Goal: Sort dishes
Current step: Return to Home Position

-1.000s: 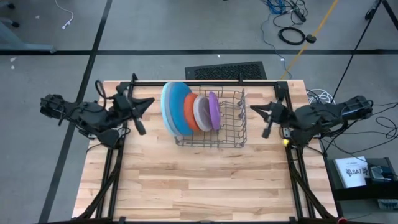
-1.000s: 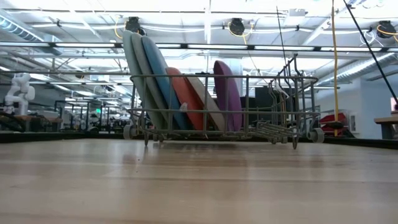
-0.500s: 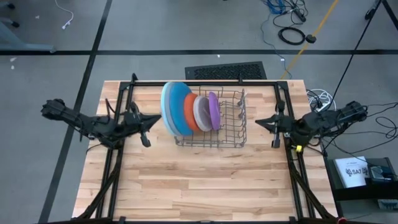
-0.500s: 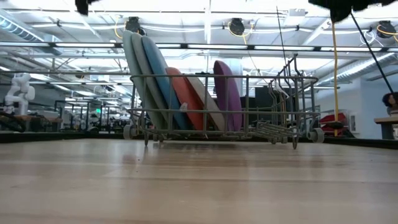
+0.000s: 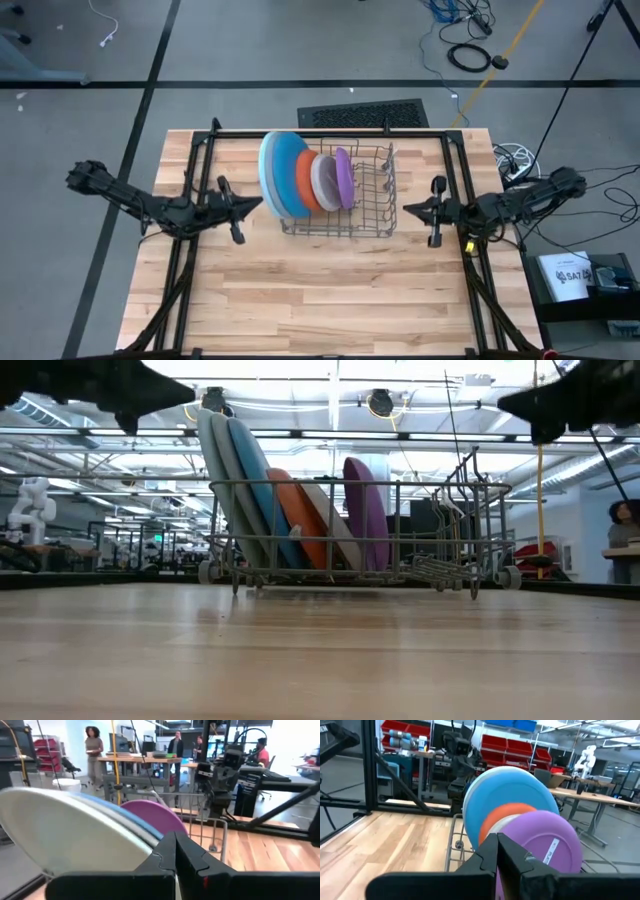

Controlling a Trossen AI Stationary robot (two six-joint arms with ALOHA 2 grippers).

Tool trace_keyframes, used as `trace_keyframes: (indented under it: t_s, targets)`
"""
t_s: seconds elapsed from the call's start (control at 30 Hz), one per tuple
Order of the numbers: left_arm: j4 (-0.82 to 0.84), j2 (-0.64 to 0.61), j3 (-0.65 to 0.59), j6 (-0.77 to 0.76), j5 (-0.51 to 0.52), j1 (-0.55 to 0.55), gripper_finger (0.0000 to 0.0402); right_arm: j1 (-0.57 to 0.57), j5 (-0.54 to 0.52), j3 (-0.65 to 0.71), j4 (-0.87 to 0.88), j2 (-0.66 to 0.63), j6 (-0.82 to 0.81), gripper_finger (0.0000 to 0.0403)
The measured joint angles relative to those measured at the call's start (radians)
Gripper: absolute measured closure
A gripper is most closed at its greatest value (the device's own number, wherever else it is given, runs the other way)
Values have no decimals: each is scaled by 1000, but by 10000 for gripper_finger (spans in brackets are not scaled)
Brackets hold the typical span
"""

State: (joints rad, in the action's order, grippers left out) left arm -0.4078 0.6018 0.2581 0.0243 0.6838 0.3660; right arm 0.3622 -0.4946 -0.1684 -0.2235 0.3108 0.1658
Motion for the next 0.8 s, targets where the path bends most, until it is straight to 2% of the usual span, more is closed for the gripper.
trace_keyframes:
  t_s: [0.2,0.43,0.6,0.8]
  targets:
    - [-78,-35,-89,33,-78,-23,401,0,26,79,-5,-85,13,403]
    - [-282,-53,-245,25,-251,-111,401,0,56,136,38,-206,-8,403]
    - [-209,-52,-251,-11,-316,-166,402,0,57,156,144,-284,-63,403]
    - [-198,-57,-251,21,-374,-198,402,-1,50,154,147,-305,-34,403]
